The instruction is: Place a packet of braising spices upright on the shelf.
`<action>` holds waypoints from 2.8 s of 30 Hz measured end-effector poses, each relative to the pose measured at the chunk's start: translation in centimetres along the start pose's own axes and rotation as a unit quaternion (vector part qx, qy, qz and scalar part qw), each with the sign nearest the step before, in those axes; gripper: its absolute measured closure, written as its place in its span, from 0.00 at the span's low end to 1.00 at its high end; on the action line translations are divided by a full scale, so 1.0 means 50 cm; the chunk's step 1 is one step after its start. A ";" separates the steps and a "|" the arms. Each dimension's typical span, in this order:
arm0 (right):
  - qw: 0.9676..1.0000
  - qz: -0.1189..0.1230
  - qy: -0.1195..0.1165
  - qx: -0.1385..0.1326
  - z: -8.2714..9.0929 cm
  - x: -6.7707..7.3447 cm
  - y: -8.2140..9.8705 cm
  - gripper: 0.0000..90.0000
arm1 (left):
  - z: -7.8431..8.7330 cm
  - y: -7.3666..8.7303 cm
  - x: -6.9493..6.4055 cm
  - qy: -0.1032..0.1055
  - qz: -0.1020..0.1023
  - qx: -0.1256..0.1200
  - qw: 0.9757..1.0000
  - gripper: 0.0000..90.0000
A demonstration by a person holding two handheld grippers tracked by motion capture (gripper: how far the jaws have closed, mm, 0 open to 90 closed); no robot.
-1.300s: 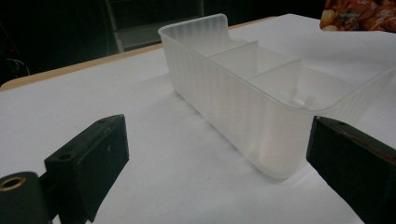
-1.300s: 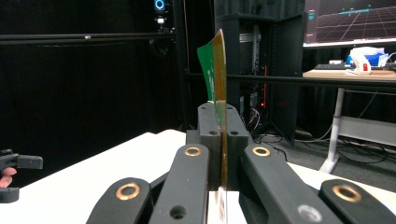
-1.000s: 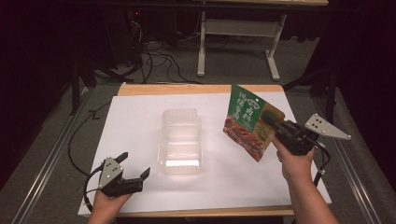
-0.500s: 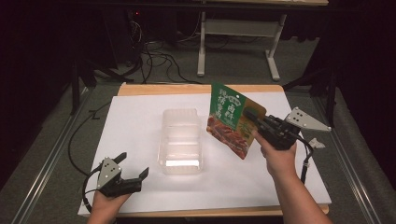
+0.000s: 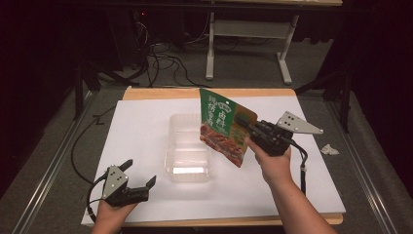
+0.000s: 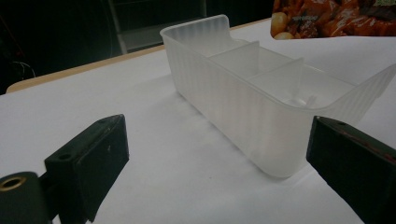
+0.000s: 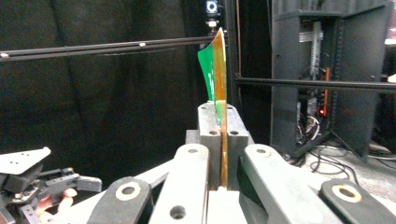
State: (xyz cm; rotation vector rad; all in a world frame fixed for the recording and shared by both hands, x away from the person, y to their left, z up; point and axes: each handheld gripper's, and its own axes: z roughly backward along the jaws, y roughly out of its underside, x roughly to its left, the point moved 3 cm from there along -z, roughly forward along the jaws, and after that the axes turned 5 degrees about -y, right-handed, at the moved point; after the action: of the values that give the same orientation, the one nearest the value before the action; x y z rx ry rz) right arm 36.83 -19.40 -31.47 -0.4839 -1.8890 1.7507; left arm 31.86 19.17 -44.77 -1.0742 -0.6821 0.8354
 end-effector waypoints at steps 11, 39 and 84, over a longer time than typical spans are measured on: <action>0.999 0.006 -0.037 0.008 -0.069 0.034 0.003 1.00 | 0.001 0.000 0.004 0.000 -0.002 -0.001 1.000 0.07; 0.997 0.028 -0.049 0.059 -0.214 -0.029 0.028 1.00 | 0.004 0.000 0.011 0.002 0.001 -0.003 1.000 0.07; 0.997 0.020 -0.025 0.076 -0.253 -0.047 0.114 1.00 | 0.001 -0.006 0.009 0.007 -0.006 -0.008 1.000 0.07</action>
State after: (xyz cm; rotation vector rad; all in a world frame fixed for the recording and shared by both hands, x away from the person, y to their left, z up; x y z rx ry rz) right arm 45.71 -9.99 -37.00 -0.4271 -1.7729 1.9317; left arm 32.14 19.50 -44.44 -1.0893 -0.6836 0.8118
